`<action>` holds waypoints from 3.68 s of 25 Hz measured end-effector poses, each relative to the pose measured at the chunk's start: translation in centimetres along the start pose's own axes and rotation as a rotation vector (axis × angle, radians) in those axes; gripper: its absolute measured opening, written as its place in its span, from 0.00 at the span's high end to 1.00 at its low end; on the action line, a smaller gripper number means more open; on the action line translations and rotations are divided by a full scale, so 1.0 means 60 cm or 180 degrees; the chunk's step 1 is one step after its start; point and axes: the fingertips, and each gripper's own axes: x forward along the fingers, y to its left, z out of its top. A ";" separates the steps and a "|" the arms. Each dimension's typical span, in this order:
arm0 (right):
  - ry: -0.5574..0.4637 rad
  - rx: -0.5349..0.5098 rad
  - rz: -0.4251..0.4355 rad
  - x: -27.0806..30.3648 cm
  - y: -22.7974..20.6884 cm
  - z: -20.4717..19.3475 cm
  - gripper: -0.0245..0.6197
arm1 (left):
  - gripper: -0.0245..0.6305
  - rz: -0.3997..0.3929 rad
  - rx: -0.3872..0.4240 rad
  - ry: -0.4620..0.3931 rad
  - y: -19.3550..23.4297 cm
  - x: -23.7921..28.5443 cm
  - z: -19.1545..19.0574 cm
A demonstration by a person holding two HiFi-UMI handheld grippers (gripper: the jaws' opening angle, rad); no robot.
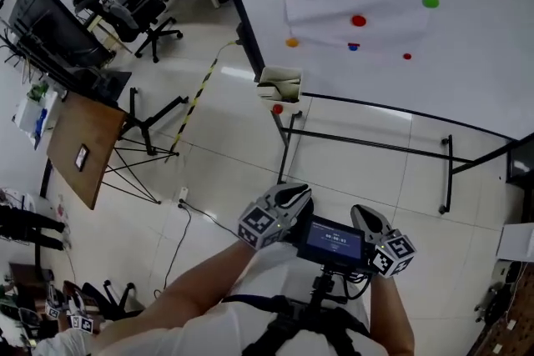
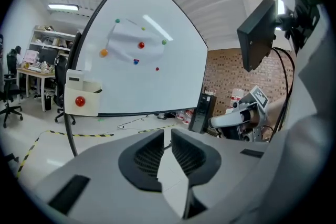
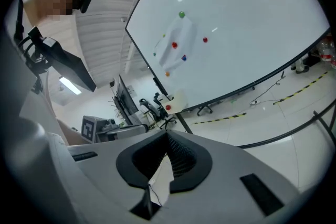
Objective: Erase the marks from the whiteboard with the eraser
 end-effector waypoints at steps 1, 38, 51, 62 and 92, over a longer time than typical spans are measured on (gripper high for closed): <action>0.0026 -0.0014 -0.0001 0.022 -0.006 0.011 0.94 | 0.86 0.0032 -0.0017 -0.0034 0.027 0.007 0.009; 0.0203 -0.0416 0.0198 0.460 -0.047 0.239 0.94 | 0.51 0.1970 0.0214 -0.0228 0.540 0.035 0.166; 0.0282 -0.0299 0.0170 0.447 -0.107 0.249 0.94 | 0.59 0.2426 -0.0042 -0.0135 0.561 0.069 0.165; 0.0411 -0.0271 0.0306 0.469 -0.131 0.256 0.94 | 0.59 0.2618 -0.0616 -0.0347 0.569 0.092 0.179; 0.0020 -0.0171 0.0363 0.451 -0.123 0.310 0.94 | 0.56 0.1957 0.0688 -0.0520 0.518 0.068 0.256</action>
